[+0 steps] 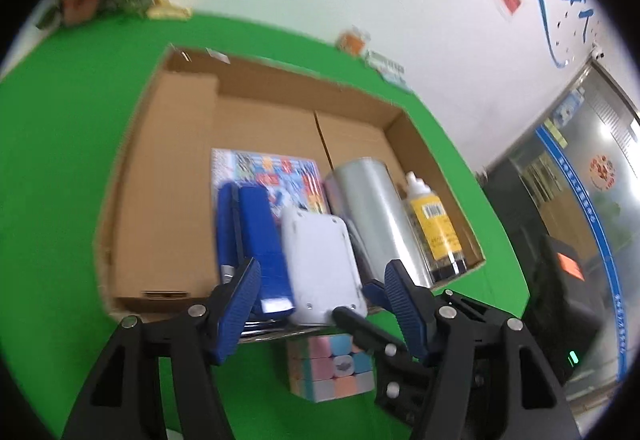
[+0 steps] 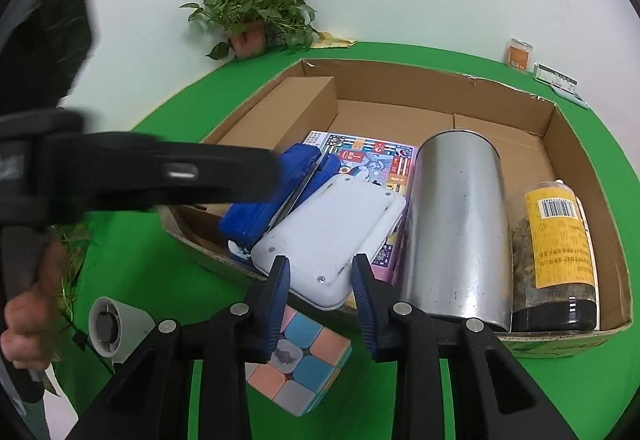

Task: Organize rigid objects
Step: 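Carry the power bank into the box beside the stapler and release, then move the right tool to the pastel Rubik's cube and grasp it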

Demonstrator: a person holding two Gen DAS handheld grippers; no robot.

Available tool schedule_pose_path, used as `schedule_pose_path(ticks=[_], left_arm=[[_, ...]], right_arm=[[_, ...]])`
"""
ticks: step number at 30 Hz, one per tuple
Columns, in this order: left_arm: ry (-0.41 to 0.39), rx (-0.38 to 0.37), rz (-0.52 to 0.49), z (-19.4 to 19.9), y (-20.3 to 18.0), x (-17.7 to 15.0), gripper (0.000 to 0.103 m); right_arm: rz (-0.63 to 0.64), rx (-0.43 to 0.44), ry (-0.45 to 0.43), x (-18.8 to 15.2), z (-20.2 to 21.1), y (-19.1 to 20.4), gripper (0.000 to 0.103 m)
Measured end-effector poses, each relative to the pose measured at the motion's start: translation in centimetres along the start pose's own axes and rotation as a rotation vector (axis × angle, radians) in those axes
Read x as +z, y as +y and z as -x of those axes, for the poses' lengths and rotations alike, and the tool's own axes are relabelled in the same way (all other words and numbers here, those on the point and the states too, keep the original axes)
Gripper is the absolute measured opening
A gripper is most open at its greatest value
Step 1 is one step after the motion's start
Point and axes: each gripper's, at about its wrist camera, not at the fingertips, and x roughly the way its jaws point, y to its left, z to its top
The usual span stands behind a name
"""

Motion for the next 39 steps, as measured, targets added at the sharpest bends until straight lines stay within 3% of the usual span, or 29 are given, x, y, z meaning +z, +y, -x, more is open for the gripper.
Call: schedule_pose_path(ticks=[4,7,12,14,15,16,17,18,19,21,25,29,32,36,37,39], left_arm=[[-0.149,0.093,-0.068,3.9,-0.4,-1.2,0.064],[-0.224,0.137,-0.072,6.4,-0.2,-1.9,0.064],[-0.237,0.163,-0.035,7.6,0.6,-2.8,0.064],[-0.244,0.237,-0.077,7.8,0.3,-3.5,0.065],[-0.258,0.293,-0.097,8.0,0.2,-3.9,0.073],[-0.291,0.360,-0.108,8.4,0.0,-4.5,0.079],[-0.336,0.399,-0.108,8.9,-0.2,-5.2,0.085],[-0.405,0.431,-0.104,9.6,-0.4,-6.1,0.087],[-0.450,0.448,-0.100,10.1,-0.4,-7.0,0.088],[-0.465,0.461,-0.088,10.6,-0.3,-8.4,0.091],[-0.388,0.447,-0.036,10.1,0.8,-10.4,0.091],[-0.336,0.472,-0.014,10.0,1.1,-12.2,0.091],[-0.392,0.482,0.023,11.5,0.9,-13.9,0.091],[-0.402,0.474,0.078,12.5,1.2,-15.0,0.091],[-0.391,0.467,0.079,12.5,1.2,-15.0,0.091],[-0.375,0.463,0.077,12.4,1.3,-14.8,0.091]], right_arm=[[-0.021,-0.090,0.014,0.3,-0.7,-0.6,0.028],[-0.036,-0.037,-0.036,0.4,0.5,-0.7,0.029],[0.019,0.017,0.002,1.1,-1.0,1.9,0.029],[0.011,0.011,0.011,0.7,-1.2,2.5,0.029],[0.011,0.005,0.001,0.4,-0.9,2.7,0.030],[0.026,-0.033,-0.029,-0.1,-0.1,3.0,0.044],[0.064,-0.117,-0.101,-1.1,1.3,3.7,0.073],[0.084,-0.166,-0.168,-2.1,2.6,4.0,0.091],[0.093,-0.207,-0.259,-3.7,4.4,4.2,0.102],[0.108,-0.209,-0.325,-5.9,6.3,4.3,0.103],[0.096,-0.132,-0.333,-8.7,7.6,3.4,0.103],[-0.017,-0.051,-0.179,-8.7,4.9,2.5,0.103],[-0.176,0.001,-0.009,-8.0,0.4,1.9,0.102],[-0.251,-0.010,0.048,-7.7,-2.7,2.9,0.102],[-0.248,-0.020,0.054,-7.6,-3.3,3.3,0.099],[-0.229,-0.069,0.079,-7.6,-4.8,3.9,0.083]])
